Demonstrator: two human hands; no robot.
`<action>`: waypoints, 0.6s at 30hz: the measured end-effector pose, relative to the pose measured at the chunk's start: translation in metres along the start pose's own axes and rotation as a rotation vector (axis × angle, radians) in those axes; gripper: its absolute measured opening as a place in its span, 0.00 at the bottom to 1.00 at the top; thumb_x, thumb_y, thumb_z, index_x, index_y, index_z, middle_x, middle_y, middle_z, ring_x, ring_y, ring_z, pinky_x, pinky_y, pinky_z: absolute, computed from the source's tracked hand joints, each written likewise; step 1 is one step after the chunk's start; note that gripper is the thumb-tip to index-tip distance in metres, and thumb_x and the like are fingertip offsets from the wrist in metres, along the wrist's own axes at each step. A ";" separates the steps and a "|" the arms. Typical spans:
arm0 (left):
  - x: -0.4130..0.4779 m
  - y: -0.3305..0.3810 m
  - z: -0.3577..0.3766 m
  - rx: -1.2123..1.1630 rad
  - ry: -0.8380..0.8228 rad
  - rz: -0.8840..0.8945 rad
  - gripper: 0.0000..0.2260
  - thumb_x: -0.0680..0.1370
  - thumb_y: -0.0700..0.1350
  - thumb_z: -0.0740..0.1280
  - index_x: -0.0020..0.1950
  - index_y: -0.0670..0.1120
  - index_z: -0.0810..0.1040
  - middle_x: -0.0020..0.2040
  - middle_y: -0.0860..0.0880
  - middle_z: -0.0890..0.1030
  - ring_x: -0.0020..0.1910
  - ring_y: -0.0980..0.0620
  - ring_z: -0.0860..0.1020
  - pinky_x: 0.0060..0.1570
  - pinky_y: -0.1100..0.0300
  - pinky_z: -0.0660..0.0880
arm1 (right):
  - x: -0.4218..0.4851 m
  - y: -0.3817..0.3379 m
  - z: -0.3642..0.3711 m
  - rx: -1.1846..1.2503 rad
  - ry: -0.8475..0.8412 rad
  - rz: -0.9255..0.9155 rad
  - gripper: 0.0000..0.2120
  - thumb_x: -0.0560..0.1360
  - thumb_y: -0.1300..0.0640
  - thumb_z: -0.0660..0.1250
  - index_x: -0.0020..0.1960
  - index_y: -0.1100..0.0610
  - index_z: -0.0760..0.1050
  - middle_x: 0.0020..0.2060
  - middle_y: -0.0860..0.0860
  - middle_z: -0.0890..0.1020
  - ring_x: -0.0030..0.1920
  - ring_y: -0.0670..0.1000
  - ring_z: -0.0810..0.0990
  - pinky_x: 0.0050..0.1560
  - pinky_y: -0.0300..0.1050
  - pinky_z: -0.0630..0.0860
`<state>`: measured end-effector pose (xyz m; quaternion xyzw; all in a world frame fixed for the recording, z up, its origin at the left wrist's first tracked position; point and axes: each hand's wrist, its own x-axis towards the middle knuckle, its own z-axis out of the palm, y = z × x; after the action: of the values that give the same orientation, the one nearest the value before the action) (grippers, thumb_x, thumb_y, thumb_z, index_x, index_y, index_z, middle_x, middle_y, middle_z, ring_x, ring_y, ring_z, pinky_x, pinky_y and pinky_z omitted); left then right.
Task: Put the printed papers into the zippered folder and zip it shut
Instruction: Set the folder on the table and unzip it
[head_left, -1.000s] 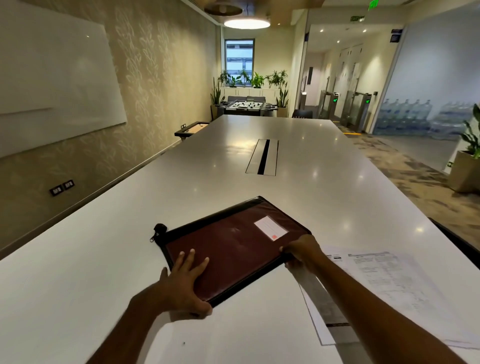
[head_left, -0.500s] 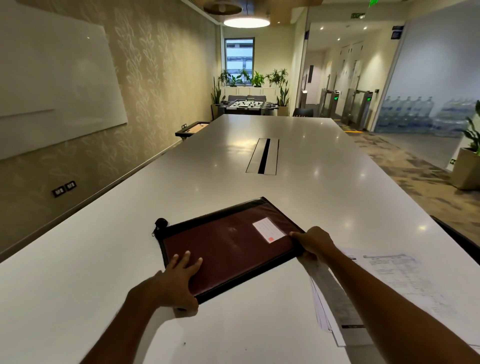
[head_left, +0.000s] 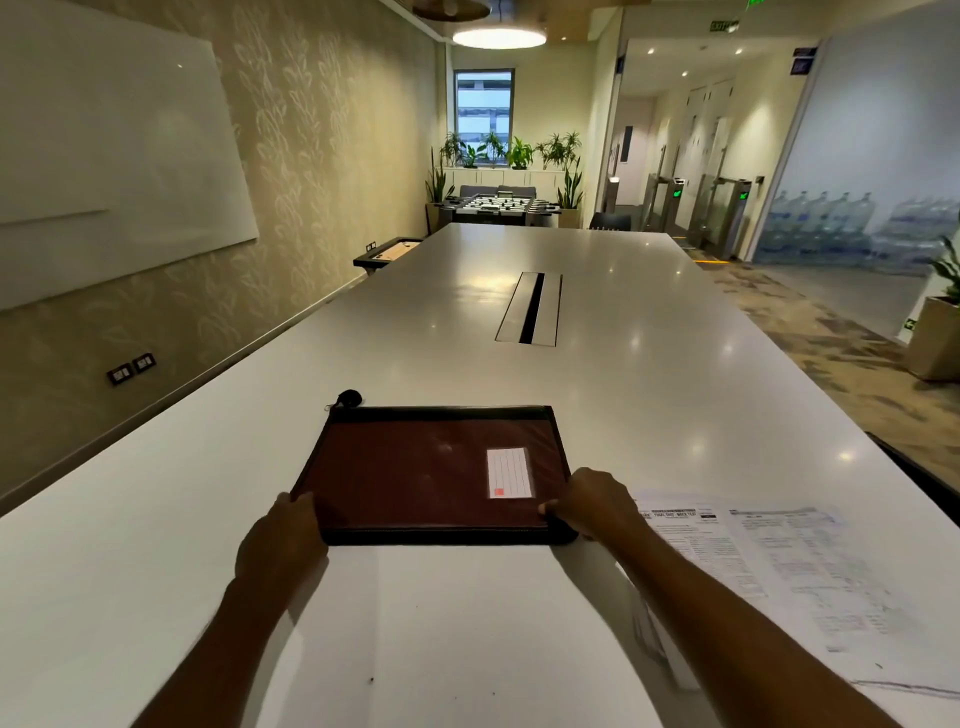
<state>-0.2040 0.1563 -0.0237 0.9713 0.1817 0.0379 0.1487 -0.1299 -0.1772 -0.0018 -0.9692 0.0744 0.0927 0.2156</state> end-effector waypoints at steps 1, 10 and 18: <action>0.000 -0.001 0.000 -0.035 0.002 -0.013 0.16 0.71 0.38 0.65 0.58 0.46 0.74 0.53 0.44 0.73 0.49 0.40 0.78 0.49 0.50 0.74 | -0.005 0.001 0.002 0.001 -0.003 0.000 0.26 0.68 0.43 0.75 0.57 0.59 0.76 0.51 0.56 0.83 0.45 0.56 0.83 0.47 0.47 0.80; -0.002 0.005 0.005 -0.072 0.007 -0.002 0.32 0.71 0.35 0.66 0.74 0.44 0.63 0.60 0.38 0.71 0.53 0.35 0.76 0.52 0.47 0.74 | -0.047 0.020 0.009 0.094 -0.010 0.012 0.19 0.71 0.45 0.74 0.50 0.59 0.75 0.38 0.52 0.79 0.25 0.50 0.76 0.24 0.40 0.74; -0.013 0.015 0.007 -0.069 -0.055 0.003 0.33 0.71 0.38 0.67 0.75 0.48 0.61 0.65 0.39 0.66 0.58 0.37 0.74 0.56 0.49 0.73 | -0.063 0.041 0.008 0.147 -0.028 0.073 0.19 0.70 0.44 0.74 0.46 0.58 0.73 0.37 0.52 0.80 0.27 0.52 0.80 0.28 0.44 0.80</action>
<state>-0.2098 0.1367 -0.0256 0.9665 0.1746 0.0176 0.1872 -0.2002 -0.2036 -0.0121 -0.9461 0.1133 0.1084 0.2835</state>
